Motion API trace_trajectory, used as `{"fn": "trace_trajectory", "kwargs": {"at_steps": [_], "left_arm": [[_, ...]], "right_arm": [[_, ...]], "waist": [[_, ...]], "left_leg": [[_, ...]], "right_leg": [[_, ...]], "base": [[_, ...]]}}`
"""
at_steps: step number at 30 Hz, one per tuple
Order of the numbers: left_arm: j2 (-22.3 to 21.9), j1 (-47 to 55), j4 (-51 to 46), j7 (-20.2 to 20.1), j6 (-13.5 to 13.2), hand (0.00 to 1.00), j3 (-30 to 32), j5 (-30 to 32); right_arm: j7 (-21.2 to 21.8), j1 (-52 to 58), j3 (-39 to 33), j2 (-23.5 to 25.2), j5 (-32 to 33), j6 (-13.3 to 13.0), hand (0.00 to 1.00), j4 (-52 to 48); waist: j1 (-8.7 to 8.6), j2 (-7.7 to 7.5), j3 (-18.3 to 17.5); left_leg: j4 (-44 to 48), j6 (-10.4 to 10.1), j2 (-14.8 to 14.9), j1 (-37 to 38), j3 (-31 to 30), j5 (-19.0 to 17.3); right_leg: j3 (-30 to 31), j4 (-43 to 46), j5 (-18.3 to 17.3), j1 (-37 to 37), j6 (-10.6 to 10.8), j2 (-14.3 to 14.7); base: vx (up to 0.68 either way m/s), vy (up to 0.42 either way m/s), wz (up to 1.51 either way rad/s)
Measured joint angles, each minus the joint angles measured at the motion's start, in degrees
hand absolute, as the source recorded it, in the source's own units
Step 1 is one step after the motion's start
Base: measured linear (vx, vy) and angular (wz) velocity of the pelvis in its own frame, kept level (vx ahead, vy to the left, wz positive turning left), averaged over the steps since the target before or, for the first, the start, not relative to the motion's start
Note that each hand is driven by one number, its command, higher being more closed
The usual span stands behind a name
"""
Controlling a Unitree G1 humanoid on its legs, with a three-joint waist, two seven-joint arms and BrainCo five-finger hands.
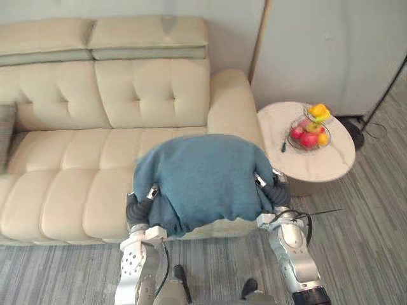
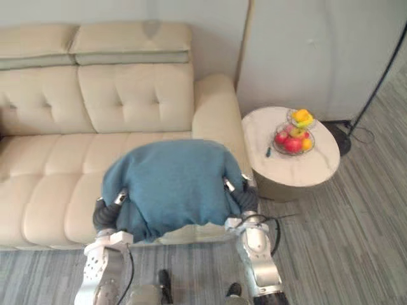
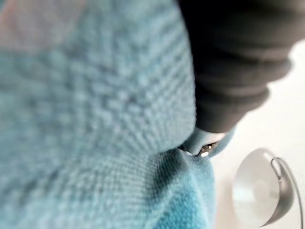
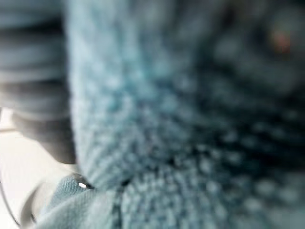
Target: Pick up cushions and gather them together orderly.
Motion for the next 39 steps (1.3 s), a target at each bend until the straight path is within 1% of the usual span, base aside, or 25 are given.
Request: {"fn": "trace_trajectory", "kwargs": {"at_steps": [4,5,6,7,8,9,10,11,13,14,15,16,17,18,20,21,22,23,24,26,28,29,30,33,39], "left_arm": [[-0.2,-0.1,1.5,-0.5,0.0,1.0,-0.5,0.1],[0.1,-0.1,2.0,-0.9,0.0,1.0,-0.5,0.1],[0.3,-0.1,2.6,-1.1,0.0,1.0,-0.5,0.2],[0.4,-0.1,2.8,-1.1,0.1,1.0,-0.4,0.2],[0.7,-0.1,3.7,-1.1,0.2,1.0,-0.2,0.2],[0.8,0.0,3.7,-1.1,0.3,1.0,-0.2,0.2],[0.8,0.0,3.8,-1.1,0.6,1.0,-0.1,0.2],[0.9,0.0,3.8,-1.2,0.6,1.0,-0.1,0.3],[1.6,-0.1,3.8,-1.3,0.6,1.0,-0.1,0.4],[1.7,-0.1,3.7,-1.4,0.6,1.0,-0.2,0.6],[2.1,-0.3,3.7,-1.8,0.7,1.0,-0.7,1.6],[2.2,-0.3,3.8,-2.1,0.8,1.0,-1.5,2.1],[1.9,-0.3,3.8,-2.2,1.0,1.0,-1.9,2.4],[0.7,0.1,3.7,-2.3,1.2,1.0,-2.3,2.5],[0.3,0.1,3.5,-2.3,1.0,1.0,-2.2,2.5],[0.3,0.6,3.4,-2.5,1.0,1.0,-2.0,2.4],[0.4,1.0,3.4,-2.6,1.0,1.0,-1.9,2.4],[0.3,1.9,3.4,-3.0,1.0,1.0,-1.9,2.4],[0.0,2.6,3.4,-3.4,1.2,1.0,-2.0,2.4],[-0.8,2.6,3.3,-3.5,1.2,1.0,-2.0,2.5],[-1.6,2.6,3.2,-3.7,1.3,1.0,-2.4,2.5],[-2.0,2.6,3.2,-3.7,1.3,1.0,-2.5,2.5],[-1.8,2.6,3.3,-3.7,1.5,1.0,-2.8,2.5],[-1.3,2.7,2.9,-3.6,1.5,1.0,-3.0,2.6],[0.2,2.6,1.3,-3.6,1.4,1.0,-3.6,3.7]], "right_arm": [[0.2,0.1,-1.0,0.1,0.0,0.4,1.0,2.4],[0.2,0.1,-1.0,0.1,0.0,0.5,1.0,3.7],[0.4,0.1,-1.0,0.1,0.0,0.7,1.0,4.6],[0.5,0.1,-1.0,0.2,0.0,0.7,1.0,5.0],[0.9,0.3,-0.9,0.6,0.1,0.7,1.0,5.9],[1.0,0.5,-0.9,0.7,0.1,0.8,1.0,5.9],[1.4,0.5,-0.9,1.0,0.1,0.8,1.0,5.9],[1.5,0.5,-0.9,1.0,0.1,0.8,1.0,5.9],[2.0,0.5,-0.9,0.8,0.1,0.7,1.0,5.9],[2.1,0.5,-0.9,0.7,0.1,0.7,1.0,5.9],[2.1,0.6,-0.9,-0.3,0.1,0.7,1.0,5.6],[2.1,0.9,-1.0,-0.9,0.1,0.7,1.0,5.0],[2.1,1.5,-1.0,-1.2,0.1,0.8,1.0,4.4],[2.1,3.9,-1.0,-1.9,0.1,1.1,1.0,1.8],[2.0,5.9,-0.9,-1.4,0.0,1.4,1.0,-2.8],[2.0,6.5,-0.9,-1.3,0.0,1.5,1.0,-6.3],[2.0,6.7,-0.9,-1.1,0.0,1.5,1.0,-7.5],[2.0,6.8,-0.9,-0.7,0.0,1.5,1.0,-9.4],[1.9,6.8,-0.9,0.2,0.0,1.0,1.0,-11.1],[1.9,6.7,-0.9,0.4,0.0,0.2,1.0,-12.8],[1.4,6.7,-1.1,0.4,0.0,-0.3,1.0,-13.2],[0.8,6.7,-1.4,0.4,0.0,-0.2,1.0,-13.1],[0.2,6.9,-1.7,0.9,-0.1,-0.1,1.0,-11.8],[0.1,9.1,-1.9,3.3,-0.1,0.5,1.0,-11.5],[0.0,9.7,-2.1,4.5,-2.3,0.5,1.0,-11.5]], "waist": [[0.16,0.44,0.1],[0.26,0.49,0.1],[0.12,0.55,0.4],[0.13,0.69,0.6],[-0.68,1.05,0.9],[-1.34,1.09,1.0],[-1.92,0.93,1.0],[-1.91,0.92,1.0],[-2.36,0.72,0.9],[-2.56,0.69,0.9],[-3.33,0.5,0.8],[-3.36,0.19,0.9],[-3.35,0.37,0.9],[-2.86,2.26,0.5],[-2.03,2.62,0.5],[-1.06,2.69,0.6],[-0.74,2.71,0.7],[0.12,2.6,0.7],[0.82,1.94,0.5],[1.01,1.44,0.6],[0.26,1.28,0.7],[0.27,1.3,0.7],[0.4,1.25,0.5],[0.38,-0.89,-0.7],[0.27,-2.3,-2.0]], "left_leg": [[1.2,1.8,-2.9,0.3,-0.3,-0.7],[2.3,2.6,-3.4,0.4,-0.4,-1.8],[3.7,3.8,-3.6,0.9,-0.7,-2.9],[3.8,4.0,-3.6,1.1,-0.9,-3.3],[3.6,4.5,-3.4,2.3,-2.9,-4.2],[3.3,4.7,-3.3,2.7,-3.8,-4.2],[2.1,5.0,-3.6,3.7,-5.1,-4.0],[1.6,5.1,-3.7,4.2,-5.4,-3.9],[0.6,5.0,-4.4,5.2,-7.3,-3.9],[0.7,4.9,-4.7,5.3,-8.1,-4.0],[2.0,4.5,-6.0,5.3,-10.1,-4.9],[5.2,3.8,-7.5,5.1,-12.0,-7.0],[7.4,3.6,-7.7,5.0,-12.7,-8.4],[12.9,2.4,-6.3,4.0,-14.4,-11.3],[22.3,0.7,-4.5,0.1,-13.9,-12.4],[31.7,0.8,-1.8,-3.2,-11.1,-12.5],[35.0,1.1,-0.3,-4.4,-9.9,-13.7],[39.0,1.2,2.7,-5.0,-8.5,-15.4],[38.9,1.0,5.3,-5.2,-8.4,-16.4],[33.5,0.8,7.6,-5.4,-8.9,-16.8],[23.4,-0.2,7.8,-4.7,-12.2,-15.7],[17.1,-1.5,7.2,-2.8,-14.9,-13.2],[14.3,-5.9,6.4,-0.8,-15.0,-7.8],[13.8,-4.7,3.3,0.3,-10.6,-7.9],[10.6,-2.8,0.3,3.8,-5.3,-8.3]], "right_leg": [[-0.1,8.4,0.0,-2.7,0.0,-4.9],[1.0,14.1,-0.2,-4.8,-1.1,-6.6],[5.5,20.4,0.3,-7.9,-3.9,-7.4],[7.5,22.1,0.1,-8.7,-4.4,-7.2],[14.1,26.1,-6.3,-10.0,-3.5,-3.1],[16.4,26.6,-8.2,-10.1,-2.6,-0.5],[20.4,26.3,-11.5,-10.6,-1.4,5.3],[21.1,25.7,-12.3,-10.9,-1.9,7.4],[22.5,21.3,-13.0,-12.4,-2.4,14.1],[23.1,20.1,-13.0,-12.5,-2.5,14.9],[25.8,17.4,-11.4,-12.7,-4.5,16.2],[27.9,16.3,-8.7,-12.0,-5.8,15.9],[27.7,16.6,-9.3,-11.3,-6.7,15.7],[24.7,16.6,-10.4,-9.0,-7.2,16.0],[23.4,15.0,-10.6,-7.0,-7.5,16.6],[23.6,13.2,-10.9,-4.6,-8.0,17.8],[24.0,12.6,-11.1,-3.5,-8.4,18.5],[24.8,12.4,-11.4,-1.9,-8.9,19.3],[25.8,12.0,-11.6,-1.1,-9.2,19.4],[27.0,11.4,-11.6,-0.8,-9.2,18.8],[28.2,11.0,-11.8,-0.8,-8.8,17.6],[29.7,11.1,-12.1,-0.9,-7.1,17.1],[31.9,11.1,-12.4,-0.8,-5.4,16.4],[34.4,9.5,-11.7,-0.6,-2.7,12.8],[38.1,6.7,-10.1,0.0,0.1,9.3]], "base": [[0.05,0.191,0.21],[0.07,0.212,0.02],[0.06,0.176,-0.01],[0.05,0.151,0.18],[0.04,0.059,0.36],[0.08,0.063,0.63],[0.07,0.02,0.46],[0.09,0.003,0.41],[0.11,-0.014,0.41],[0.16,-0.042,0.82],[0.27,-0.091,1.0],[0.23,-0.082,1.08],[0.25,-0.102,0.92],[0.22,-0.066,0.65],[0.31,-0.115,0.55],[0.18,-0.095,0.28],[0.21,-0.053,-0.12],[0.18,0.011,-0.47],[0.21,0.021,-0.53],[0.14,0.105,-0.36],[0.12,0.228,-0.27],[0.12,0.331,-0.58],[0.12,0.339,-0.64],[0.12,0.316,-0.43],[0.05,0.157,-0.4]]}}
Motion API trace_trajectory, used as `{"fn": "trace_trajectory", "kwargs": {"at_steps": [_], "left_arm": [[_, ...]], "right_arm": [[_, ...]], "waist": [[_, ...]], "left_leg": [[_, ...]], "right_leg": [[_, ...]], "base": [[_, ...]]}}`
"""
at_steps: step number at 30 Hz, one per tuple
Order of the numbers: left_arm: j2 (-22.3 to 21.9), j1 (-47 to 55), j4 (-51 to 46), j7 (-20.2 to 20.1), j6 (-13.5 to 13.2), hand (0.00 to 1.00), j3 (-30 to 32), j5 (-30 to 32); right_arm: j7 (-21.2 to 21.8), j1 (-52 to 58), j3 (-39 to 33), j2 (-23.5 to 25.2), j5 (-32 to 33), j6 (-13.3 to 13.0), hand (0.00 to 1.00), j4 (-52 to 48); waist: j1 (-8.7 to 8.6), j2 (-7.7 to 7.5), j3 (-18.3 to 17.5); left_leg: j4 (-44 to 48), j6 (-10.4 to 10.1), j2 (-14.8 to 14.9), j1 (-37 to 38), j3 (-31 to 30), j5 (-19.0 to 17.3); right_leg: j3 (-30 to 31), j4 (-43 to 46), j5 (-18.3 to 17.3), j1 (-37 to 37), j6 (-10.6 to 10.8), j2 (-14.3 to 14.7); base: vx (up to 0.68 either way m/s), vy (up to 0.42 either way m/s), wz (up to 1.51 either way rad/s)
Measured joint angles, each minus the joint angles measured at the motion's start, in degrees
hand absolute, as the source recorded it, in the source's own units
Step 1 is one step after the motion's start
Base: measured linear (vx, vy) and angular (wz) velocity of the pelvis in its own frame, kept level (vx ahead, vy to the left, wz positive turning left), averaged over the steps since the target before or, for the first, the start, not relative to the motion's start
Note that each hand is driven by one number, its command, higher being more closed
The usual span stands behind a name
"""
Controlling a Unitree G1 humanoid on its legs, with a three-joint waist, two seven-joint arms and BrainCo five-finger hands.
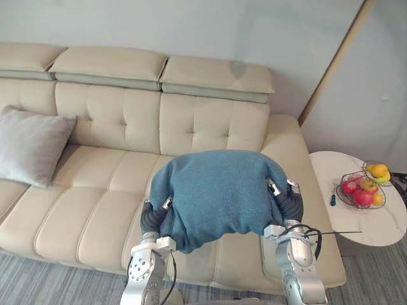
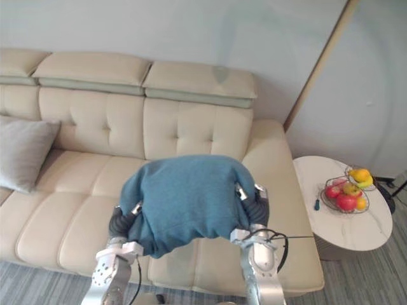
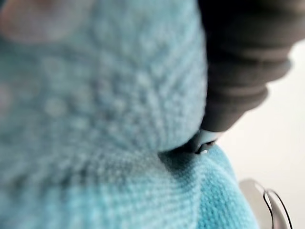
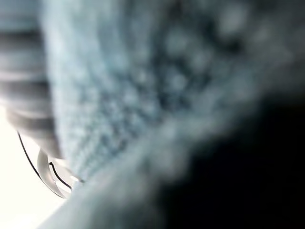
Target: Pick up cushions and gather them together orderly.
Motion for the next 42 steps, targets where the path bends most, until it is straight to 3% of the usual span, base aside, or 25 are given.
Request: {"fn": "trace_trajectory", "kwargs": {"at_steps": [7,12,17,21,27,28,29,32,35,42], "left_arm": [[0.7,-4.0,0.1,1.2,-0.1,1.0,-0.1,1.0],[3.2,-14.7,2.8,4.8,-0.1,1.0,-0.1,4.4],[5.9,-26.7,7.4,8.4,-0.1,1.0,0.1,5.6],[11.9,-49.0,18.1,12.0,-0.1,1.0,0.0,5.5],[20.5,-76.2,31.2,16.0,-0.5,1.0,0.3,5.8],[21.3,-80.8,33.9,17.1,-0.9,0.0,0.8,6.8],[22.0,-85.0,36.9,17.6,-1.0,0.0,1.9,7.5],[22.5,-92.6,44.7,19.4,-1.0,0.0,3.6,8.4],[22.5,-97.3,52.5,19.6,-0.2,0.0,3.7,9.9],[21.7,-97.7,65.4,15.0,3.0,0.0,4.8,9.9]], "right_arm": [[-2.2,-2.1,-0.4,-0.1,-2.8,0.5,1.0,7.2],[-5.0,-10.7,-0.5,-0.6,-4.4,3.6,1.0,16.4],[-8.5,-21.4,-0.5,-1.7,-4.5,4.4,1.0,19.2],[-13.0,-40.2,-2.5,-3.8,-4.4,5.0,1.0,25.1],[-21.0,-67.9,-6.8,-6.5,-7.9,5.0,1.0,37.1],[-22.6,-73.0,-6.9,-7.4,-9.5,5.0,1.0,39.0],[-23.6,-78.3,-8.5,-7.9,-11.0,5.0,0.0,41.7],[-27.8,-87.3,-11.8,-8.3,-13.8,5.2,0.0,47.6],[-29.2,-91.9,-13.4,-10.2,-14.2,6.4,0.0,53.3],[-24.6,-92.9,-12.8,-12.0,-10.9,8.9,0.0,62.7]], "waist": [[-0.37,-0.41,-1.1],[-0.52,-0.1,-0.9],[-0.23,0.31,-0.1],[0.14,0.48,3.6],[-0.35,1.14,12.2],[-0.36,1.36,13.6],[-0.6,1.81,15.6],[-1.66,2.67,17.5],[-2.21,3.11,20.2],[-2.14,3.59,22.2]], "left_leg": [[-2.2,0.9,-0.8,-2.4,1.4,1.2],[-4.1,1.3,-0.9,-6.9,2.1,4.1],[-4.8,1.7,-0.2,-12.8,2.1,6.4],[-5.4,1.5,0.5,-19.4,0.7,9.6],[-13.8,1.1,-0.2,-21.0,-1.4,17.2],[-15.6,1.0,-0.3,-21.6,-1.7,18.8],[-17.1,0.9,-0.4,-21.7,-2.4,20.1],[-19.7,0.8,-0.9,-23.8,-4.8,22.2],[-21.4,0.7,-1.3,-24.6,-6.6,23.1],[-21.7,0.0,-1.7,-30.9,-9.6,23.8]], "right_leg": [[1.5,-2.4,1.9,-3.7,0.5,-0.2],[2.8,-5.3,5.6,-8.0,0.3,-0.2],[3.0,-6.1,8.4,-14.0,0.1,0.3],[2.2,-5.8,10.4,-20.2,0.4,1.2],[0.7,-8.2,13.9,-23.9,0.6,1.7],[0.3,-9.4,15.0,-24.7,0.5,1.8],[0.0,-10.3,15.9,-24.9,0.7,1.7],[-1.0,-12.6,17.3,-26.5,0.8,1.5],[-2.4,-14.0,17.6,-26.7,1.1,1.2],[-3.1,-14.6,17.8,-32.1,1.4,0.7]], "base": [[-0.01,0.001,-0.14],[-0.04,-0.009,-0.08],[-0.09,-0.033,-0.02],[-0.15,-0.045,0.1],[-0.13,-0.043,0.12],[-0.06,-0.038,0.08],[-0.07,-0.032,0.11],[-0.05,-0.005,0.17],[-0.02,0.006,0.18],[0.0,0.01,0.08]]}}
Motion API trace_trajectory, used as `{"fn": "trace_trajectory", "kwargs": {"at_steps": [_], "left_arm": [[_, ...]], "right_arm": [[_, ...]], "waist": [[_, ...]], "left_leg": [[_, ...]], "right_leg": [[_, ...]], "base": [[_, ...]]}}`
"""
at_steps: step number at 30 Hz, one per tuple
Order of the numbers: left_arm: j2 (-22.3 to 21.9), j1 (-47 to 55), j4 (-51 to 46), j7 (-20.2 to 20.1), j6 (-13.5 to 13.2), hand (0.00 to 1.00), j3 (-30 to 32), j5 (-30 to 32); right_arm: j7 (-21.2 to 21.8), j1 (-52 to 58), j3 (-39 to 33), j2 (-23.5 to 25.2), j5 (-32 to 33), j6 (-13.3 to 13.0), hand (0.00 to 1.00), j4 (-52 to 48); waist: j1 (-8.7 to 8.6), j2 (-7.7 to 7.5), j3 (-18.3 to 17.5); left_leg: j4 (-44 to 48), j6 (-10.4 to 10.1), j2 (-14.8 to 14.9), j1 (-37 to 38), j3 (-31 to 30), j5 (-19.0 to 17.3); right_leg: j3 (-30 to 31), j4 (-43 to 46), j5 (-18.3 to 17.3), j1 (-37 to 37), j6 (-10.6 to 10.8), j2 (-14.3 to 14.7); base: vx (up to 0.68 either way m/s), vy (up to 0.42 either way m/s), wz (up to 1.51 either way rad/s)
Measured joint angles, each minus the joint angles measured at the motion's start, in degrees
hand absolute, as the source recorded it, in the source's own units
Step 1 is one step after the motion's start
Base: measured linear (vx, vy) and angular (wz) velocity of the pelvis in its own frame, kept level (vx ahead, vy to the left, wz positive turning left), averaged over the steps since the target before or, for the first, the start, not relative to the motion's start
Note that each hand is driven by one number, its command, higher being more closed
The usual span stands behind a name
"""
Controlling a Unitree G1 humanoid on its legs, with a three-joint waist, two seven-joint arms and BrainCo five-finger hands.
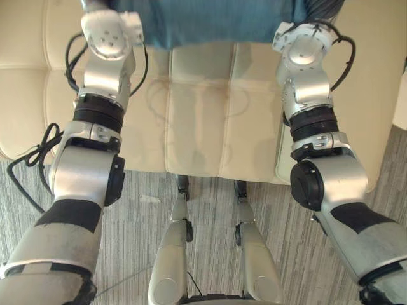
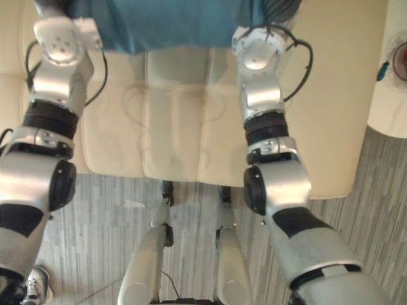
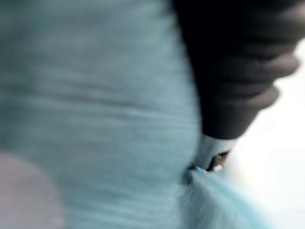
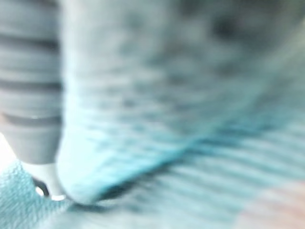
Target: Pick up cushions and gather them together orderly.
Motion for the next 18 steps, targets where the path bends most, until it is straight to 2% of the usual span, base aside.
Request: {"fn": "trace_trajectory", "kwargs": {"at_steps": [1,3,7,12,15,18], "left_arm": [[-0.7,0.1,0.0,-0.5,0.3,0.0,1.3,0.0],[-3.8,1.6,0.0,-1.3,1.3,0.0,5.6,-0.1],[-9.0,8.6,-3.2,-1.5,1.2,0.0,11.1,-0.6],[-10.5,15.4,-10.2,-2.1,0.8,0.0,13.0,-1.2],[-11.0,19.8,-13.5,-2.6,0.8,0.0,12.6,-1.2],[-10.8,27.5,-21.3,-3.7,0.5,0.0,12.2,-2.4]], "right_arm": [[0.6,0.7,0.0,-0.2,0.3,0.1,0.0,-0.1],[2.8,4.6,0.0,-0.2,1.1,1.3,0.0,-0.3],[4.9,12.9,0.0,2.1,3.0,2.3,0.0,-4.9],[6.4,20.5,0.2,2.9,3.2,1.6,0.0,-15.2],[7.3,26.1,0.4,2.7,3.2,1.1,0.0,-19.9],[8.9,35.1,0.4,2.0,3.3,0.8,0.0,-28.6]], "waist": [[0.11,-0.03,0.1],[0.45,-0.04,2.9],[0.76,-0.03,3.2],[1.4,-0.02,3.2],[2.44,-0.02,3.2],[3.24,0.01,3.1]], "left_leg": [[0.0,0.0,0.0,-1.0,-0.1,0.2],[0.0,-0.2,0.2,-1.8,-0.2,0.4],[0.0,-0.2,1.0,-2.9,0.3,0.4],[0.0,-0.5,2.3,-1.7,0.9,0.6],[0.0,-0.9,2.7,0.0,1.2,0.5],[0.0,-1.5,3.0,2.9,0.7,0.3]], "right_leg": [[0.0,0.0,0.1,-1.1,0.1,0.0],[0.0,0.0,0.2,-1.8,0.2,0.1],[0.1,0.4,0.2,-3.1,0.2,0.6],[0.4,3.3,-0.1,-3.5,0.1,2.1],[0.7,6.4,-2.1,-3.5,-0.6,2.6],[0.6,10.0,-4.2,-2.2,-0.8,3.1]], "base": [[-0.02,0.031,0.02],[-0.02,0.05,0.0],[0.0,0.027,-0.06],[-0.01,0.022,-0.11],[-0.04,0.007,-0.06],[-0.04,0.0,0.06]]}}
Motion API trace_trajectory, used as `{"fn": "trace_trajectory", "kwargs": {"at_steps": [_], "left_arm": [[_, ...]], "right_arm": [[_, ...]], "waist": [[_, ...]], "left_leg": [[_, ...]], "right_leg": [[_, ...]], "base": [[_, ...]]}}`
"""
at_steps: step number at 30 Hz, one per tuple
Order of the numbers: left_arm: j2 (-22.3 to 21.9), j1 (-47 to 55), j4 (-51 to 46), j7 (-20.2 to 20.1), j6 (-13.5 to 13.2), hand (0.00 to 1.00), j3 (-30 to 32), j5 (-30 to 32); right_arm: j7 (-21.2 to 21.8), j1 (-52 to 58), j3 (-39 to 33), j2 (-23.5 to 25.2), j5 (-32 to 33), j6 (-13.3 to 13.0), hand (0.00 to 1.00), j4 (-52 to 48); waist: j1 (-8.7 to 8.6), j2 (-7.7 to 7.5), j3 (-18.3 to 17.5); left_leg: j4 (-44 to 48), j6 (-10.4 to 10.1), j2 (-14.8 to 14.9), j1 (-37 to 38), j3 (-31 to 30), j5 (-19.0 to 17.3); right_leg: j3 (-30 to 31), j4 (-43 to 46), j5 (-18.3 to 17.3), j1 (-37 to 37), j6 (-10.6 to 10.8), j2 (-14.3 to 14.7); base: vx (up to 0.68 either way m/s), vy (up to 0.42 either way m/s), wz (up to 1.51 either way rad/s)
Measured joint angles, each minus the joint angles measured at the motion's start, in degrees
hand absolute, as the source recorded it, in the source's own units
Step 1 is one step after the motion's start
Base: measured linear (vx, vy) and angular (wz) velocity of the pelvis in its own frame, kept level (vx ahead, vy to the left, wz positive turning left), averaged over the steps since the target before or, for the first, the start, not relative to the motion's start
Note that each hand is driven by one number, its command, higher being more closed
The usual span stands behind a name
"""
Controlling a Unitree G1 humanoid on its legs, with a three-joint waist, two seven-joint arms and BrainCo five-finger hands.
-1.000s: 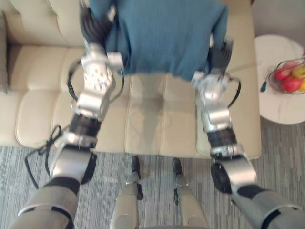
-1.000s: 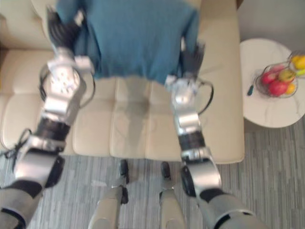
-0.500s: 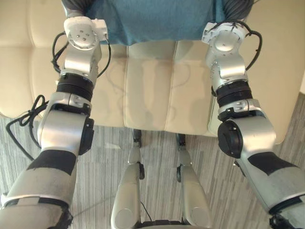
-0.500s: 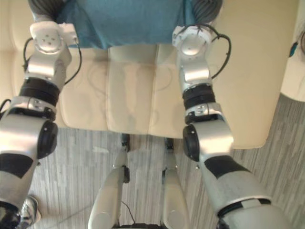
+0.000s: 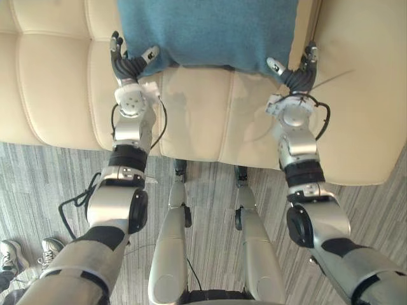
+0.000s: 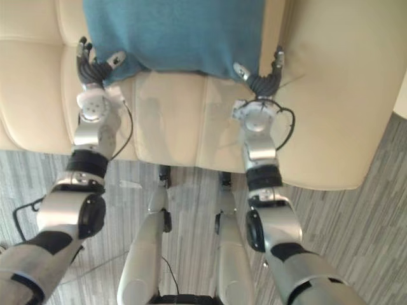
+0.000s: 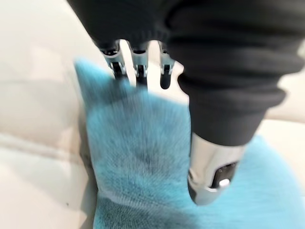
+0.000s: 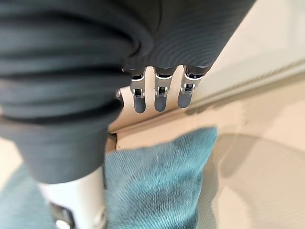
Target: Pick up cushions and gather them together orderly.
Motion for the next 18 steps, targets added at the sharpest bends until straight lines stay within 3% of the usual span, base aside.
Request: {"fn": "trace_trajectory", "kwargs": {"at_steps": [5,8,13,18], "left_arm": [[0.1,15.3,-10.3,-1.5,-2.2,0.0,0.2,-4.1],[-2.7,26.3,-14.1,-3.4,-2.3,0.0,1.4,-5.1],[-9.4,44.0,-13.2,-7.1,-2.0,0.0,2.9,-5.4],[-13.4,53.3,-1.7,-11.3,-1.3,0.0,3.6,-2.1]], "right_arm": [[3.0,15.4,-2.5,-1.5,1.2,-1.5,0.0,-11.3],[5.4,24.8,-3.2,-0.3,1.3,-1.9,0.0,-14.8],[10.0,39.7,-3.4,5.2,1.7,-2.8,0.0,-13.8],[13.9,49.2,-3.3,9.0,2.1,-3.3,0.0,-2.8]], "waist": [[0.39,-0.06,-0.2],[0.76,0.13,-1.2],[1.18,0.05,-8.5],[1.14,-0.06,-16.3]], "left_leg": [[0.0,-1.2,0.2,6.2,-1.2,-1.1],[1.4,-0.8,0.0,9.6,-1.7,-2.3],[3.0,-0.6,0.0,13.9,-1.9,-5.1],[3.0,-0.9,0.2,20.1,-1.4,-7.4]], "right_leg": [[-1.3,5.0,-3.9,4.8,-0.5,0.1],[-2.4,6.0,-5.5,8.7,-0.8,0.0],[-3.5,6.6,-8.1,13.7,-1.4,-0.2],[-4.0,4.7,-9.5,20.7,-1.9,-0.1]], "base": [[-0.01,-0.033,0.22],[0.03,-0.063,0.15],[0.09,-0.064,0.09],[0.11,-0.039,0.0]]}}
